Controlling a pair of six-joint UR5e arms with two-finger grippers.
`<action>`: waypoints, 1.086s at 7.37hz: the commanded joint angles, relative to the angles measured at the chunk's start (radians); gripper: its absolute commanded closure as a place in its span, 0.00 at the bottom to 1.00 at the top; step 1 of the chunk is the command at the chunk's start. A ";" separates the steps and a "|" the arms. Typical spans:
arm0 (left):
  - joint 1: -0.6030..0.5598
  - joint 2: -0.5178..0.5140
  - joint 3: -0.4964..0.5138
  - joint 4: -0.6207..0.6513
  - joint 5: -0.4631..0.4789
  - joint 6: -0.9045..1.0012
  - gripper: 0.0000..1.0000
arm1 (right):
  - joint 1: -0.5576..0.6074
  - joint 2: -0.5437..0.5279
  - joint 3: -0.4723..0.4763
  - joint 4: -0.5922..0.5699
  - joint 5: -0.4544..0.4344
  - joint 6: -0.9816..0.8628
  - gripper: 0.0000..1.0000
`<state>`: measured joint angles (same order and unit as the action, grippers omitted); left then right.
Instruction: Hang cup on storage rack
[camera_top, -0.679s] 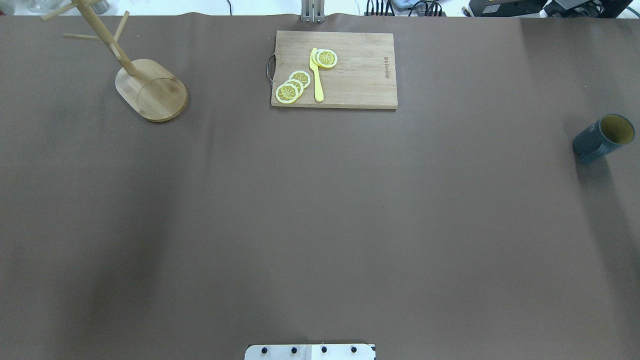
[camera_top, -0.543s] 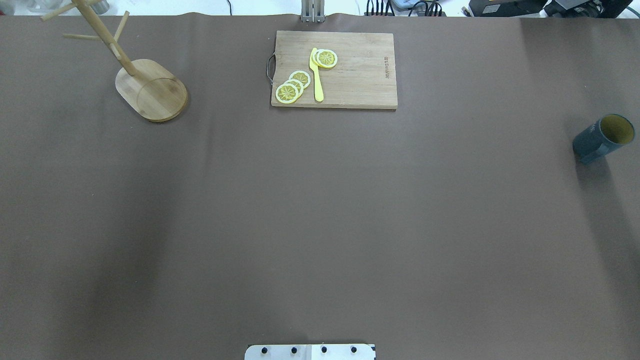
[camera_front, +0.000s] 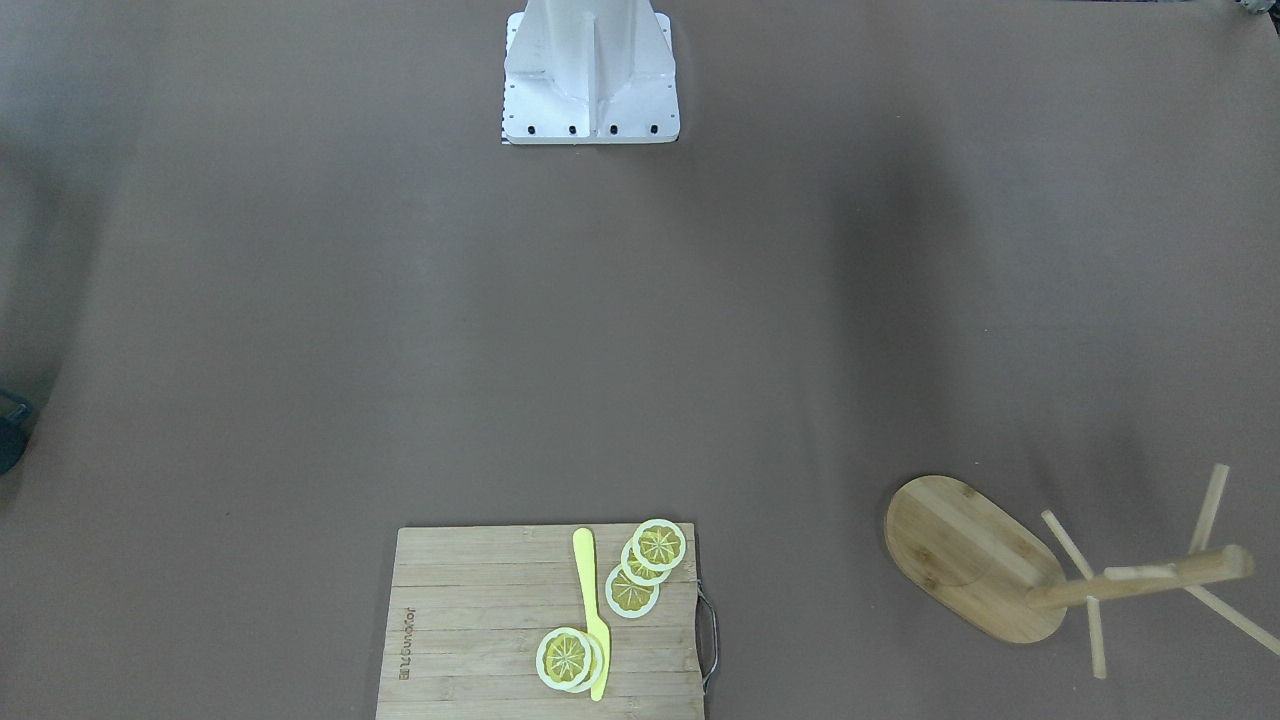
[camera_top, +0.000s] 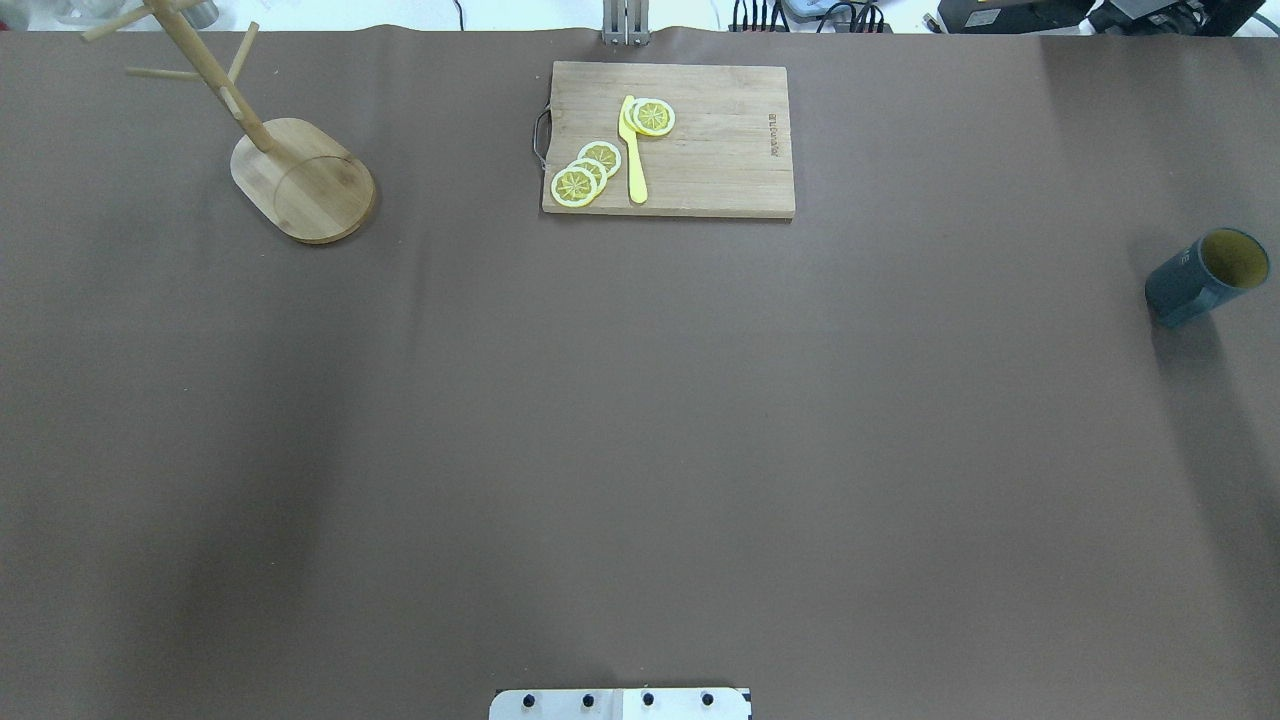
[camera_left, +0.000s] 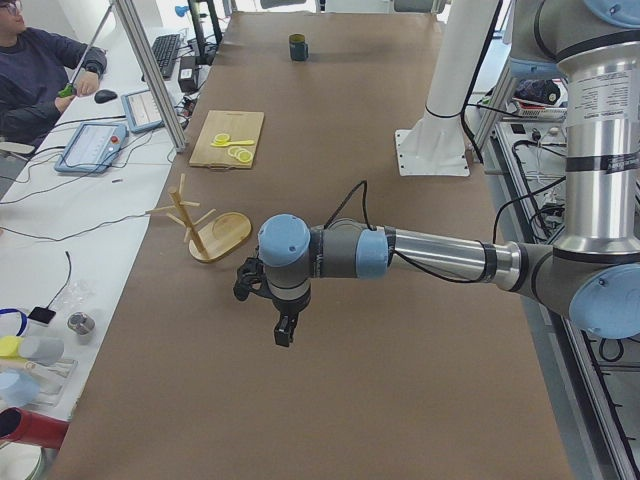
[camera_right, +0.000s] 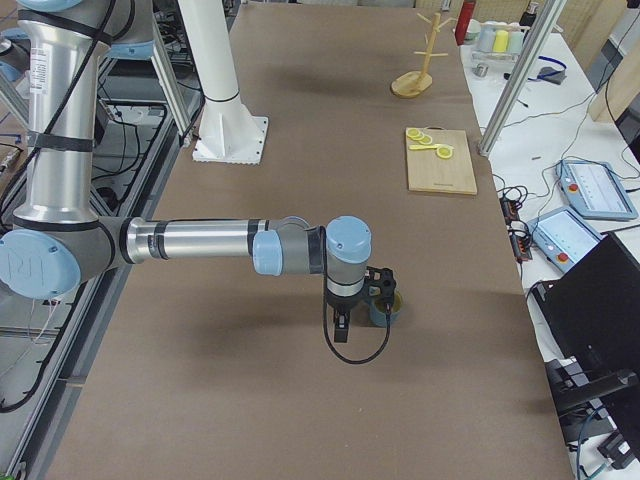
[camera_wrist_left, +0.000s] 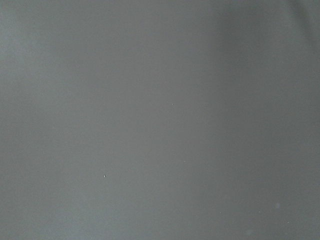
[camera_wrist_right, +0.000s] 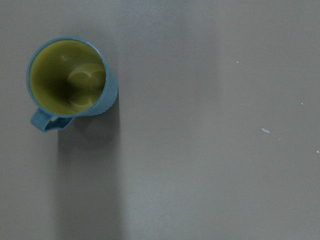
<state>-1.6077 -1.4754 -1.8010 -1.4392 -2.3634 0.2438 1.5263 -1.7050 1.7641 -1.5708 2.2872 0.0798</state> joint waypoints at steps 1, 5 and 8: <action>0.000 0.001 -0.008 0.000 0.000 0.000 0.01 | 0.000 -0.001 0.000 0.000 0.000 0.000 0.00; -0.001 -0.020 -0.030 -0.012 -0.002 -0.003 0.01 | 0.000 0.004 0.008 0.000 -0.008 -0.009 0.00; -0.001 -0.005 -0.032 -0.214 -0.004 -0.011 0.01 | -0.002 0.048 0.081 0.003 -0.006 0.005 0.00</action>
<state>-1.6092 -1.4826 -1.8403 -1.5610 -2.3667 0.2395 1.5251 -1.6836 1.8079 -1.5681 2.2835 0.0796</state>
